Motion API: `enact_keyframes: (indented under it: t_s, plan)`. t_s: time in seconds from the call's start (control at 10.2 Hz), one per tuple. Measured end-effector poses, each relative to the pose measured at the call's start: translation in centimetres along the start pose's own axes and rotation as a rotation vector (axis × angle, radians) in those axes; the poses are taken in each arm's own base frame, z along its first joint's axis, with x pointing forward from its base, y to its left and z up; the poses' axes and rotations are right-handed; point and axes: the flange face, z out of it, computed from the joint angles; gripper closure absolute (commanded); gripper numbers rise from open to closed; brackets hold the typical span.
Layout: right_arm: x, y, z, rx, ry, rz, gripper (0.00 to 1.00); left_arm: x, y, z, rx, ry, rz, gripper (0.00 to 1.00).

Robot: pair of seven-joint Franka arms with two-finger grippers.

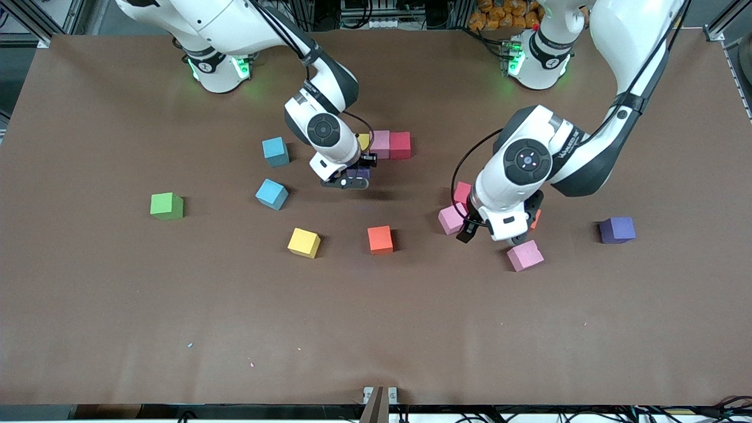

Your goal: Arrange 11 blocks into digit 3

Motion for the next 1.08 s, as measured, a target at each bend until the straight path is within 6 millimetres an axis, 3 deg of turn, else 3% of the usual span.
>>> enact_keyframes:
  t_s: [0.39,0.69,0.89,0.98,1.08]
  plan:
    - [0.0,0.0,0.0,0.0,0.0,-0.008,1.0,0.2,1.7,5.1,0.051,0.003,0.206,0.0]
    - [0.0,0.1,0.0,-0.001,-0.001,-0.028,1.0,-1.2,2.2,6.5,0.064,-0.004,0.404,0.0]
    - [0.0,0.1,0.0,-0.001,-0.001,-0.032,1.0,-1.4,2.3,6.5,0.062,-0.005,0.442,0.0]
    - [0.0,0.1,0.1,-0.002,-0.002,-0.035,0.87,-1.8,2.5,6.3,0.057,-0.005,0.451,0.0]
    - [0.0,0.1,0.1,-0.002,-0.002,-0.036,0.55,-2.3,2.8,6.1,0.05,-0.004,0.461,0.0]
